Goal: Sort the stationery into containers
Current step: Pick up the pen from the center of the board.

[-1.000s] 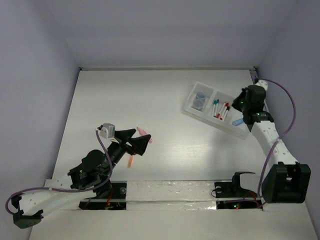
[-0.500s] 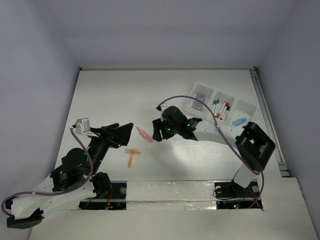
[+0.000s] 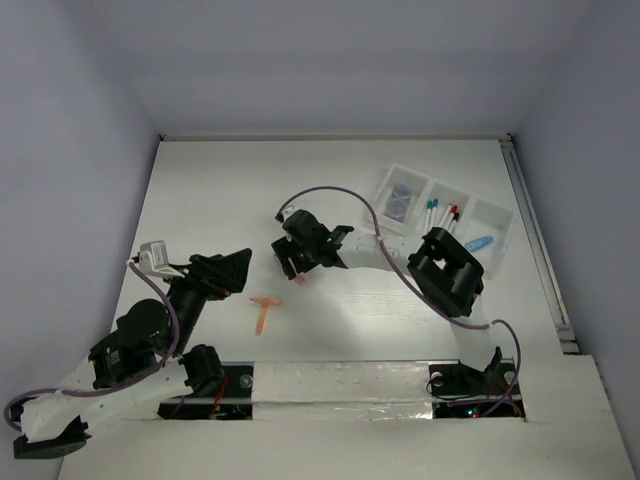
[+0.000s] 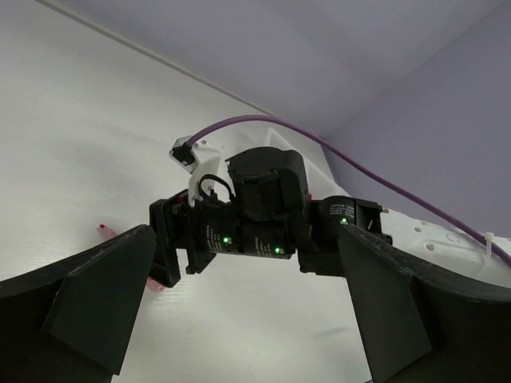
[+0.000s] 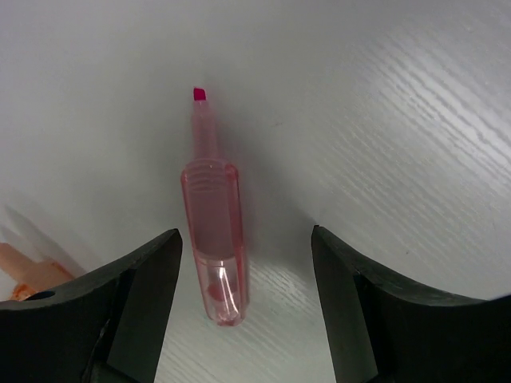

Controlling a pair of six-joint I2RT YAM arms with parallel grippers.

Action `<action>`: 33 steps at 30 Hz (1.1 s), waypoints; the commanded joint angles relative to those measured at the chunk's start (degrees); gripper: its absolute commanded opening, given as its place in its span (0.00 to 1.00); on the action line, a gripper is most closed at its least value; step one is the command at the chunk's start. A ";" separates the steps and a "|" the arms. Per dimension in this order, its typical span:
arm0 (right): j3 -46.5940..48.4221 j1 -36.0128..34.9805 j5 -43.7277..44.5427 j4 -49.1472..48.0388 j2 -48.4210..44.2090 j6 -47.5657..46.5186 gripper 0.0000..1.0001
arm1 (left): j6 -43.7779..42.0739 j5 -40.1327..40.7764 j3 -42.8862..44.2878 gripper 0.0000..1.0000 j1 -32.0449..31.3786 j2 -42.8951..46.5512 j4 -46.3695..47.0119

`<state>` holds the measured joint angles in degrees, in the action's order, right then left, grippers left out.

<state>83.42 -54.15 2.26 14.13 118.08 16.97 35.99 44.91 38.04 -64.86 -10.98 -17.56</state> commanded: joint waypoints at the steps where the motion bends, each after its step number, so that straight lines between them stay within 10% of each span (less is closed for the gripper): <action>1: 2.72 -1.84 3.53 4.76 0.22 -1.68 0.72 | 1.63 1.50 1.33 0.97 -0.18 -0.88 -0.19; 22: -7.22 -4.65 5.65 1.07 -2.07 -0.97 0.55 | 0.66 1.76 0.37 0.95 -0.18 -2.20 1.30; 33: -7.56 -6.49 6.17 -1.38 -0.66 -0.98 0.22 | 2.16 2.38 -0.95 0.93 -0.18 -2.02 0.78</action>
<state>76.90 -59.46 10.26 13.87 115.26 15.16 36.36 45.69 37.87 -64.86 -12.38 -17.82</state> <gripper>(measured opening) 0.280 0.933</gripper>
